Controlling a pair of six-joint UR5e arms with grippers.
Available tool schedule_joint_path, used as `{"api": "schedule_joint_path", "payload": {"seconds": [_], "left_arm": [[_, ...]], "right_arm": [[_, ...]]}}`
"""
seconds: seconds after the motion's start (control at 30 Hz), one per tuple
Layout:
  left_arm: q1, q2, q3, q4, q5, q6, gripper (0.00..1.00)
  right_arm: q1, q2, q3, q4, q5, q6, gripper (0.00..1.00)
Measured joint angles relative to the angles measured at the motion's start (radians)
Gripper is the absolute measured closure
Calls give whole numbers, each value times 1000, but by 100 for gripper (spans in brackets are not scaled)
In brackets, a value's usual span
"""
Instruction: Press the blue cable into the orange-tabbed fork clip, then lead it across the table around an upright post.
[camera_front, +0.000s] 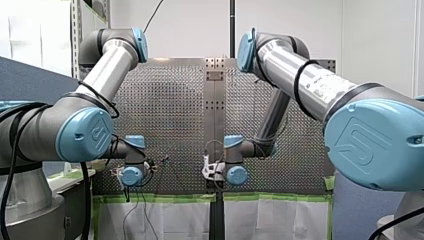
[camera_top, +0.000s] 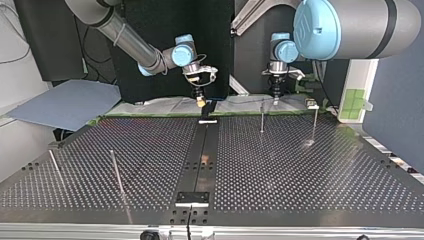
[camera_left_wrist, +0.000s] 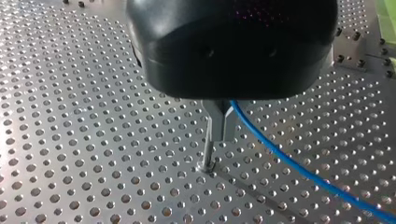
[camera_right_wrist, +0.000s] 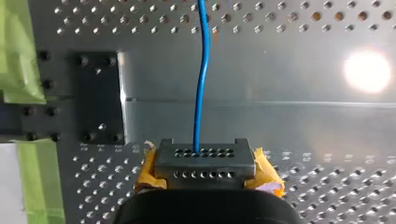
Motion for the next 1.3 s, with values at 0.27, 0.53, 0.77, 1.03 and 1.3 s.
{"api": "schedule_joint_path", "payload": {"seconds": [0.27,0.53,0.77,1.03,1.3], "left_arm": [[3,-1,12,-7,5,-10,100],[8,-1,43,-28,7,-31,100],[17,-3,78,-66,19,-48,100],[27,-4,99,-82,33,-69,100],[39,-4,130,-109,42,-82,100]], "right_arm": [[-3,23,-13,1,0,2,100],[-8,26,-23,0,0,1,100],[-21,27,-26,-1,0,0,100],[-35,29,-32,-2,2,0,100],[-45,40,-54,6,5,3,100]]}}
